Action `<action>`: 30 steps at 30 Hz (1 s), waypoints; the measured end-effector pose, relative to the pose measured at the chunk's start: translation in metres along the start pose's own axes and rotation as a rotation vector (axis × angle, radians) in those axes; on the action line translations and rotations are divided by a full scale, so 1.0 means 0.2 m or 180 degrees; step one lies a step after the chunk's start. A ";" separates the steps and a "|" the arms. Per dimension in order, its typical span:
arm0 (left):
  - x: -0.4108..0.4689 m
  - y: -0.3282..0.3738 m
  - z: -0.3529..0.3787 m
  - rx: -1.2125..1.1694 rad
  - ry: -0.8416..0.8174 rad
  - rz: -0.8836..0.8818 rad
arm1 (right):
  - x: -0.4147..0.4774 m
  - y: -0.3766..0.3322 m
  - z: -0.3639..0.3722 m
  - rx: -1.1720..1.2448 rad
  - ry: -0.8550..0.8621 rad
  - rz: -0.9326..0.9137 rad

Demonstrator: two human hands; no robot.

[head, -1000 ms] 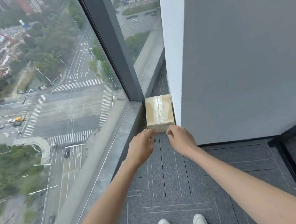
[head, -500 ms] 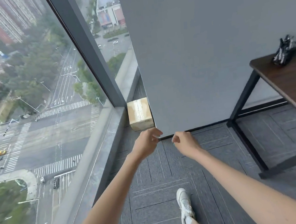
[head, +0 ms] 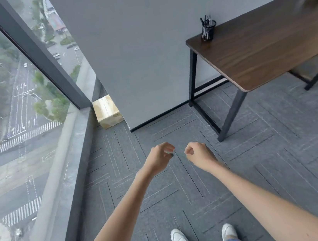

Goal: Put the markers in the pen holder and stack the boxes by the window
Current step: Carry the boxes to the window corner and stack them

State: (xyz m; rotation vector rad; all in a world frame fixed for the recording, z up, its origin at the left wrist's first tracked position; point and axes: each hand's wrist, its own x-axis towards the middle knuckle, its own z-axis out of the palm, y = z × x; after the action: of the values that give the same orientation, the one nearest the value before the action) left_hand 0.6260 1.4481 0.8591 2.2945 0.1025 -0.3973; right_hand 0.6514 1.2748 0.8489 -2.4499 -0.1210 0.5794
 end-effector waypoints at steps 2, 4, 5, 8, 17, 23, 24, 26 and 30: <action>-0.06 0.10 0.18 0.0021 -0.0064 0.0011 | -0.12 0.16 -0.05 0.0006 0.0020 0.0064; -0.13 0.19 0.36 0.0007 -0.0103 -0.0017 | -0.24 0.32 -0.11 -0.0003 0.0025 0.0106; -0.16 0.24 0.46 -0.0010 -0.0108 -0.0048 | -0.31 0.42 -0.14 -0.0012 0.0029 0.0124; -0.27 0.41 0.77 -0.0025 -0.0072 -0.0124 | -0.50 0.72 -0.23 -0.0030 0.0028 0.0136; -0.74 0.87 1.53 -0.0148 -0.0081 -0.0282 | -1.14 1.46 -0.43 -0.0143 -0.0063 0.0109; -0.96 1.05 1.79 0.0036 -0.0214 -0.0141 | -1.47 1.70 -0.47 -0.0027 0.0053 0.0144; -1.01 1.08 1.85 0.0074 -0.0241 -0.0113 | -1.53 1.75 -0.48 -0.0011 0.0087 0.0173; -1.10 1.12 1.96 0.0114 -0.0303 -0.0078 | -1.67 1.85 -0.47 0.0025 0.0157 0.0237; -1.31 1.14 2.20 0.0092 -0.0376 -0.0011 | -1.97 2.05 -0.41 0.0067 0.0278 0.0336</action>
State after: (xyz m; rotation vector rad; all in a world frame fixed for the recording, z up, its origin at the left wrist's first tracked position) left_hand 0.3111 0.9846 0.8200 2.2937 0.0418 -0.5380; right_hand 0.3130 0.8121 0.8157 -2.4679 0.0497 0.5152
